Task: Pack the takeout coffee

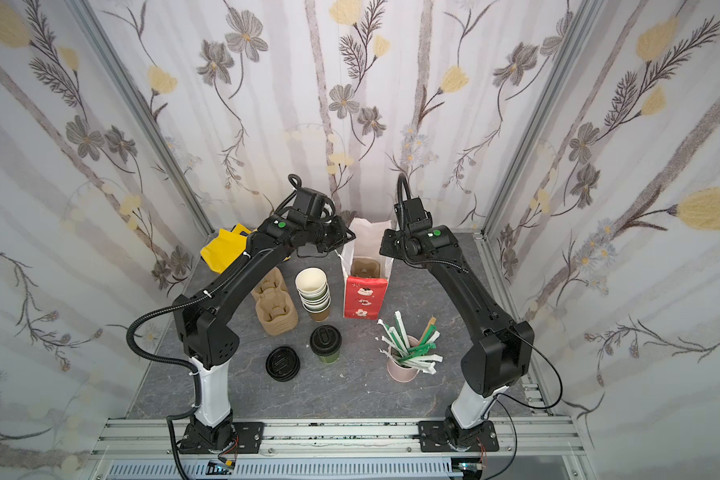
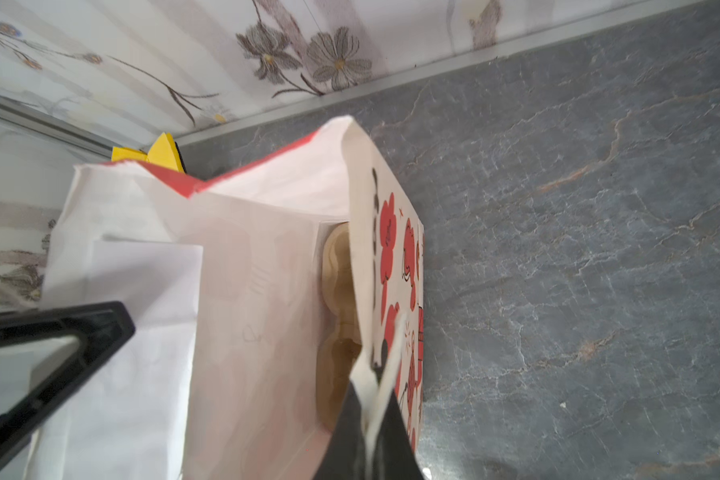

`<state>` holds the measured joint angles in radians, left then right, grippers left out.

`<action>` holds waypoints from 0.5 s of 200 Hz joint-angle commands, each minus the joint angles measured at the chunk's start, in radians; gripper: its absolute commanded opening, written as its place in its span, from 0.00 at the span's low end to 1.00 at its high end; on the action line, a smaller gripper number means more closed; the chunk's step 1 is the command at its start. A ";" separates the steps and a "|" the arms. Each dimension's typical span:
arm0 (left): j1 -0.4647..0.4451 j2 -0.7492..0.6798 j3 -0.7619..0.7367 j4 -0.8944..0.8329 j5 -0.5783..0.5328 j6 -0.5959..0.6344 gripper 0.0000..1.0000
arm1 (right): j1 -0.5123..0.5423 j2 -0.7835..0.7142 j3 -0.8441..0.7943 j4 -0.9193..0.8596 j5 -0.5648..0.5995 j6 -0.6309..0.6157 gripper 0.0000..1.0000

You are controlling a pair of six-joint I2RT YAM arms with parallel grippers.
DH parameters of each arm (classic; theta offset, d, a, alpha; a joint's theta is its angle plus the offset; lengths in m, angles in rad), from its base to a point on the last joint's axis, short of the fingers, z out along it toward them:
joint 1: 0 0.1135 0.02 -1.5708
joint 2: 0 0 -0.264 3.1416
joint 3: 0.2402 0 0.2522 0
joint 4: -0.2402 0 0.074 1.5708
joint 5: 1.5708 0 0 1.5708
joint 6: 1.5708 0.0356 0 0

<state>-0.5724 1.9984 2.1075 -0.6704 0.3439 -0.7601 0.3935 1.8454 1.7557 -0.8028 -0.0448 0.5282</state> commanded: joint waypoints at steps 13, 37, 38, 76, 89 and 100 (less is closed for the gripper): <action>0.006 -0.012 -0.018 0.003 -0.006 -0.012 0.37 | 0.001 0.017 0.009 -0.056 -0.020 0.015 0.00; 0.015 -0.037 -0.027 0.003 -0.022 0.009 0.48 | -0.001 0.028 0.014 -0.076 -0.020 0.006 0.00; 0.015 -0.038 -0.027 0.002 -0.024 0.009 0.49 | -0.001 0.029 0.015 -0.077 -0.020 0.005 0.00; 0.030 -0.079 -0.022 0.005 -0.052 0.030 0.58 | -0.006 0.039 0.037 -0.112 -0.004 -0.007 0.00; 0.034 -0.082 -0.007 0.004 -0.051 0.047 0.59 | -0.011 0.047 0.045 -0.118 0.001 -0.013 0.00; 0.038 -0.082 0.005 0.004 -0.048 0.061 0.60 | -0.013 0.056 0.056 -0.126 0.010 -0.021 0.00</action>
<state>-0.5407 1.9278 2.0880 -0.6769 0.3138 -0.7380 0.3866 1.8832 1.7912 -0.9131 -0.0532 0.5266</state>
